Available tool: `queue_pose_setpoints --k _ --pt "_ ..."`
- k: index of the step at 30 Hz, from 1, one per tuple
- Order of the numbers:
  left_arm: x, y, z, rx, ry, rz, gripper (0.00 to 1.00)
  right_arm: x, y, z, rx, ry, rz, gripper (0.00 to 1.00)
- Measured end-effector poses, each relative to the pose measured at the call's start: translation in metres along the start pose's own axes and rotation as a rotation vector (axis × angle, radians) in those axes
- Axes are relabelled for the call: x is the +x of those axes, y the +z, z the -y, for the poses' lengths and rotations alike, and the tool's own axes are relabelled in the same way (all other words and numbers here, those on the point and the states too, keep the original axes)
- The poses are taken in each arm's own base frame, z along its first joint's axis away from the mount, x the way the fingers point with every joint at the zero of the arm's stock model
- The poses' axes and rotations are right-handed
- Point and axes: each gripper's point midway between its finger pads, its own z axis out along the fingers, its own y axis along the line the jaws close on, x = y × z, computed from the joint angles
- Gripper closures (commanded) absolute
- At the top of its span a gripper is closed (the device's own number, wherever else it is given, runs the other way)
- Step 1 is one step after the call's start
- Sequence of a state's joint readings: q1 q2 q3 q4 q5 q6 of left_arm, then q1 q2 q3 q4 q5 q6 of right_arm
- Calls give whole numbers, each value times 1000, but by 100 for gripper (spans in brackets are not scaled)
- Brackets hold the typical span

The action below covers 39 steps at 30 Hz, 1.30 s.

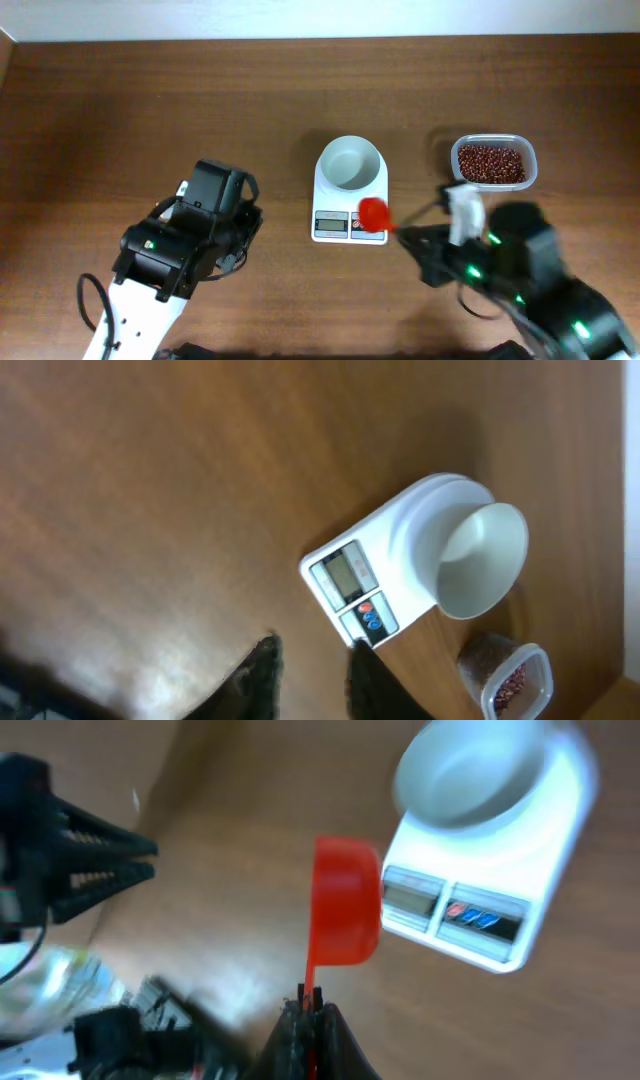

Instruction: Scoop and weigh 50g on scale

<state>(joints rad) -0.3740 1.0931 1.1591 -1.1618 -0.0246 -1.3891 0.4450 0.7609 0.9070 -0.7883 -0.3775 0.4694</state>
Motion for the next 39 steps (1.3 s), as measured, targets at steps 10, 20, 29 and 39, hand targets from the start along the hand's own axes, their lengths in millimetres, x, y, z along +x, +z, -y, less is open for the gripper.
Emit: queue_pose_setpoints --k 10,20,29,39 --pt "-2 -2 28 108 140 34 100 -26 -79 15 133 -37 368 96" --pt "52 15 46 109 465 25 100 -40 -88 27 213 -16 450 96" --pt "124 103 64 12 711 36 100 -67 -112 50 374 19 621 96" --pt "158 196 45 -114 804 51 100 -74 -127 65 478 43 692 96"
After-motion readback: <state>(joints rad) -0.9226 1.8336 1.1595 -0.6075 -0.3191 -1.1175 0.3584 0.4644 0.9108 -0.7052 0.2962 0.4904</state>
